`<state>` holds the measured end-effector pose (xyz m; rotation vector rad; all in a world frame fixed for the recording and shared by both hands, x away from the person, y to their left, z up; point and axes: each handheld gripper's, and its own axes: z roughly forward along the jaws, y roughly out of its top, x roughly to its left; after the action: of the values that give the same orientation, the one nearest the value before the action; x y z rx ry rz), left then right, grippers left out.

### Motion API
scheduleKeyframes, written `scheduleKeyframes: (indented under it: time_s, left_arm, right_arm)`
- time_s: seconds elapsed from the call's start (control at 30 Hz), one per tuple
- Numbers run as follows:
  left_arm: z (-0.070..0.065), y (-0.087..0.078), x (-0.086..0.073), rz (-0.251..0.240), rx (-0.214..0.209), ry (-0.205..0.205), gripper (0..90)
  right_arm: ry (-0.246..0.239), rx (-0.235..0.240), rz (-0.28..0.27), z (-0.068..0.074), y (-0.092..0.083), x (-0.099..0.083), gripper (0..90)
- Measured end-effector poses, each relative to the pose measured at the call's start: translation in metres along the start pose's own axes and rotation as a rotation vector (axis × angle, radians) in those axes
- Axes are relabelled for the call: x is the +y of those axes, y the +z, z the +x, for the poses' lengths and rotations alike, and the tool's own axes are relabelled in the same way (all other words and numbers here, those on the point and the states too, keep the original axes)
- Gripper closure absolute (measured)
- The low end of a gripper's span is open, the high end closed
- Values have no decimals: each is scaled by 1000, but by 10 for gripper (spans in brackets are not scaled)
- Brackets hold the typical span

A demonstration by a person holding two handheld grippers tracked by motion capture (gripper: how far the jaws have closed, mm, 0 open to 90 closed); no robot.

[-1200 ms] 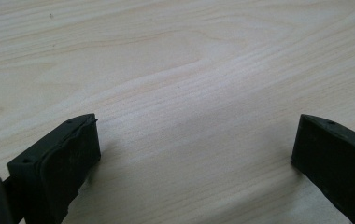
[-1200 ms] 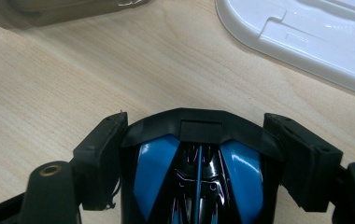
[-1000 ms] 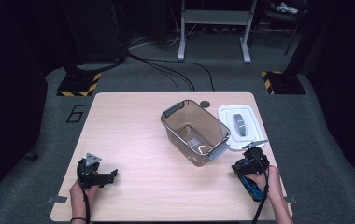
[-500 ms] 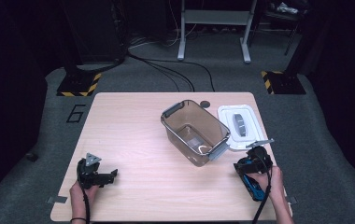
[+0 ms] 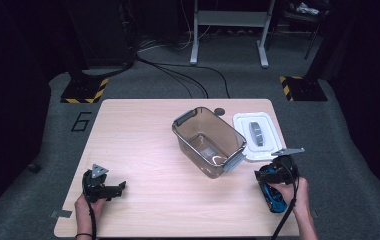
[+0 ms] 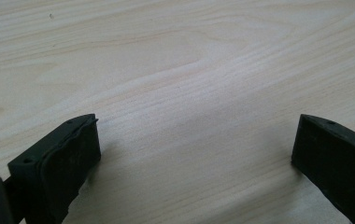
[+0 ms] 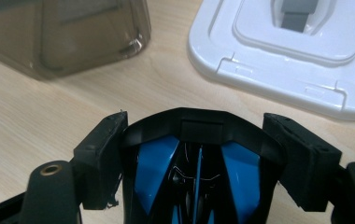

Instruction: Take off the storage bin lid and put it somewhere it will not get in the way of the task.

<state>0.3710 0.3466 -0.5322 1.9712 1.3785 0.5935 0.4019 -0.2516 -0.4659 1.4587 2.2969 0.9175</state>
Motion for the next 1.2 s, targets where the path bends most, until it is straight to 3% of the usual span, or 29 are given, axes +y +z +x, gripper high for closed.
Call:
scheduleKeyframes:
  time_s: [0.5, 1.2]
  left_arm:
    - [0, 0, 0, -3, 1, 3, 13]
    - [0, 0, 0, 0, -1, 3, 13]
  right_arm:
    - [27, -8, -135, 6, -28, 10, 246]
    - [9, -60, -159, -2, -30, 38, 244]
